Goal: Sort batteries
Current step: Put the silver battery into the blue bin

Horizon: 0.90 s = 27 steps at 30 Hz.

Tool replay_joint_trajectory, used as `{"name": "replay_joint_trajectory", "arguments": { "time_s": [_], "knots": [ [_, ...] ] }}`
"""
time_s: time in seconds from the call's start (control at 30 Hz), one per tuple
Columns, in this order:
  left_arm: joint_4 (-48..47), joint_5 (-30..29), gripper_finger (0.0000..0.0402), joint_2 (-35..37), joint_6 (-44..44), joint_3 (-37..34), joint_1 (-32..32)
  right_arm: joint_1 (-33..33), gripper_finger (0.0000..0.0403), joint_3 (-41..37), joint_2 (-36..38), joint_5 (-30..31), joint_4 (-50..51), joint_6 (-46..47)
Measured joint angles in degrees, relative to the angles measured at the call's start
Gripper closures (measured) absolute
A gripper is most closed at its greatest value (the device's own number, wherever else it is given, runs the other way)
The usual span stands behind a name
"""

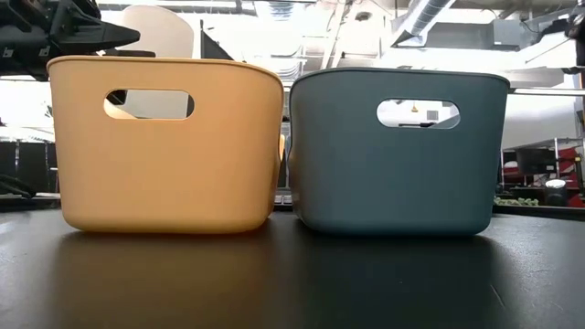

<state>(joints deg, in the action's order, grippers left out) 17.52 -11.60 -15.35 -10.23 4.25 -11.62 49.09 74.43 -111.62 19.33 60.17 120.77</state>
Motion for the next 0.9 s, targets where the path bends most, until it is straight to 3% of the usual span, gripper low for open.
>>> {"name": "replay_joint_trajectory", "arguments": {
  "time_s": [0.27, 0.67, 0.9],
  "knots": [
    [0.19, 0.00, 0.0237, -0.02, 0.45, 0.00, 0.00, -1.59, 0.0196, 0.35, -3.64, -4.00, -3.09, -2.54],
    [0.43, 0.00, 0.0237, 0.00, 0.50, -0.01, 0.00, -1.45, 0.0370, 0.15, -3.56, -4.19, -3.73, -2.87],
    [0.45, 0.00, 0.0237, 0.00, 0.43, -0.02, 0.00, -1.07, 0.0396, 0.13, -3.58, -4.17, -4.09, -3.84]
  ]
}}
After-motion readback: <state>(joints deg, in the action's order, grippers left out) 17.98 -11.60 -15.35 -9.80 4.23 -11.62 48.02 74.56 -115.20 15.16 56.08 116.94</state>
